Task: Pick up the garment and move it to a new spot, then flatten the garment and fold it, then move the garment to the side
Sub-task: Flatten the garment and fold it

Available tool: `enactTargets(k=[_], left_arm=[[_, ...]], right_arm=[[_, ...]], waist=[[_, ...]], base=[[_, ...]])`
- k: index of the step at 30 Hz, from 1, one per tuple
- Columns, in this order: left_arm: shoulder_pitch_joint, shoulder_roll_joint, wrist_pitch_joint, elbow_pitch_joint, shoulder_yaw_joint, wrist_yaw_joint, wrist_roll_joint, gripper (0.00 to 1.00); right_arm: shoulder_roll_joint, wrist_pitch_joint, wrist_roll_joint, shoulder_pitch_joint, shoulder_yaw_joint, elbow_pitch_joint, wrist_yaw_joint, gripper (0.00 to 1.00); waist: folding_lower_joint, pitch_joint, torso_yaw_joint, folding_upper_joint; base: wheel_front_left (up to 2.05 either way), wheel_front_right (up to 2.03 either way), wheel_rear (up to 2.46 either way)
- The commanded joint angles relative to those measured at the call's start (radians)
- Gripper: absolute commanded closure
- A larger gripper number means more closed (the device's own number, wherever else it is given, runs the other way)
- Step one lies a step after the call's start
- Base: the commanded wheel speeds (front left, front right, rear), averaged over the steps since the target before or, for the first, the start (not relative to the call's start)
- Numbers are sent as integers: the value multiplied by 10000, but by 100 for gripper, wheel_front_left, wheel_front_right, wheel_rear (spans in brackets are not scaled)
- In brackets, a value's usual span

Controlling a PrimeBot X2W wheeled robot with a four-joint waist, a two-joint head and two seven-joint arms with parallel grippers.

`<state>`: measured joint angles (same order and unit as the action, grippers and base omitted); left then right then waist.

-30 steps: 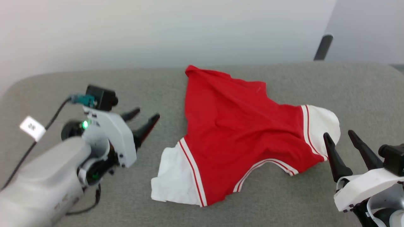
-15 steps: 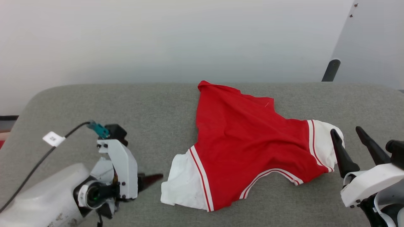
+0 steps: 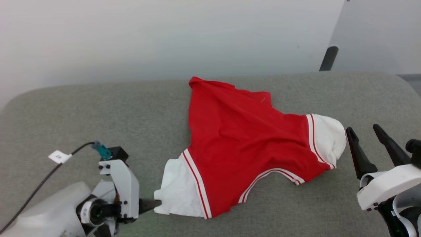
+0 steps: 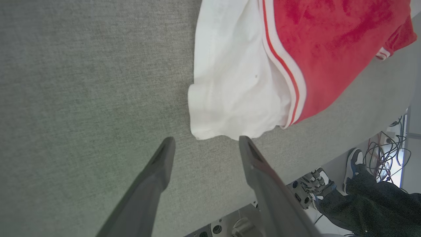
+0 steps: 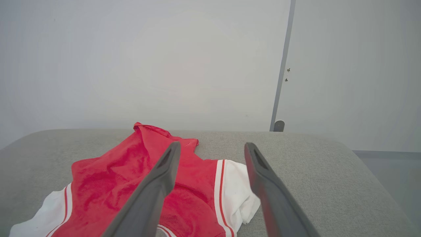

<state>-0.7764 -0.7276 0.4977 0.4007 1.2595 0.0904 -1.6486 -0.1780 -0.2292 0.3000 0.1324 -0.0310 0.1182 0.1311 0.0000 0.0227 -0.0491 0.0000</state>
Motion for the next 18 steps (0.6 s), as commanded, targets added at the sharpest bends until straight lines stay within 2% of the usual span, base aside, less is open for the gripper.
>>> enactTargets(k=[1,18], left_arm=[[134,10,-58,112,-64,-76,-58,0],[337,643,308,1923,-282,-288,-639,0]], right_arm=[[-14,11,51,109,4,44,-7,0],[147,90,-13,604,105,112,-7,0]], waist=[[0,283,-225,0],[0,1226,-800,0]], base=[[0,0,0],[0,0,0]])
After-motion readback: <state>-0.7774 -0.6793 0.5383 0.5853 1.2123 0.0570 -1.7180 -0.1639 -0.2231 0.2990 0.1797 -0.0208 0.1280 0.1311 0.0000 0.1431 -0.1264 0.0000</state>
